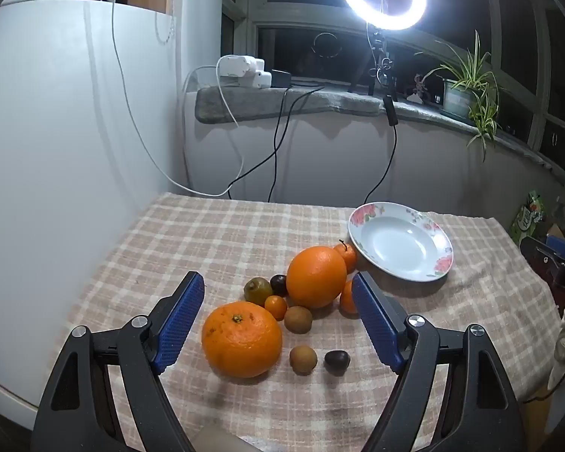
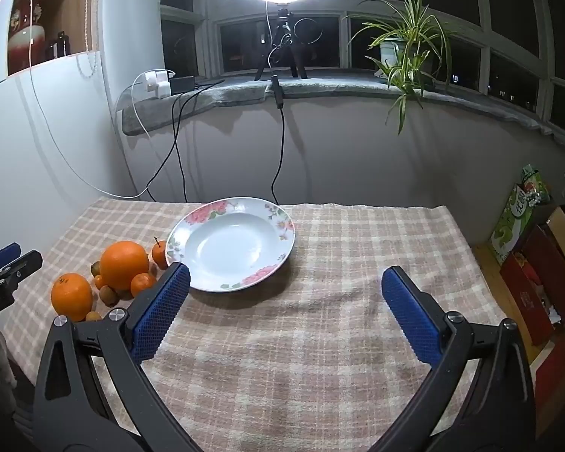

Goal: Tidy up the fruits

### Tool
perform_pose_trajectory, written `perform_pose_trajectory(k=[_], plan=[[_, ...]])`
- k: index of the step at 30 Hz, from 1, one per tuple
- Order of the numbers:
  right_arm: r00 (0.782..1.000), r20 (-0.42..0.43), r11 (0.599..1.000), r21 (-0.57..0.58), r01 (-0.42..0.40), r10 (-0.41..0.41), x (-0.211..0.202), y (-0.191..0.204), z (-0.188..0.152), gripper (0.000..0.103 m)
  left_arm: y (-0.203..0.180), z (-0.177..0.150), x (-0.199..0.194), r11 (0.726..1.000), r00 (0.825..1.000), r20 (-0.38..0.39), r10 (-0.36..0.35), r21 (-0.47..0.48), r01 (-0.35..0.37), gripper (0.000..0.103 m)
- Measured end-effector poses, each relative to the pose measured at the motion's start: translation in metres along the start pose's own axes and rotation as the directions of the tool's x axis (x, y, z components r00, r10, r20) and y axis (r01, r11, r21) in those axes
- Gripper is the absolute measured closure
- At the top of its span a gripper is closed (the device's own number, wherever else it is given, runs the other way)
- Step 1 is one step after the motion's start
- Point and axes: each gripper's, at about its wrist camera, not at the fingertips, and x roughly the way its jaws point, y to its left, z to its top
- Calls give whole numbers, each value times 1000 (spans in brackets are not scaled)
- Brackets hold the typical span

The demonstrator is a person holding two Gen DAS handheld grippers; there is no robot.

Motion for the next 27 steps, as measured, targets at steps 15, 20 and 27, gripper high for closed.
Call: perform_pose_trajectory(k=[15,20,27], plan=[[999,-4,999,14,37,-37,-2,-3,-1,0,0,0,-3,1000,1000,7,-5,-3,5,22],[999,-2,999,17,43,-43,-4,-6,0,0,1,0,-4,1000,1000,10,-5,-3,5,22],[999,-1,999,17,41,-41,-3,-6,0,0,1,0,-4,1000,1000,9,-7,-2,7,22]])
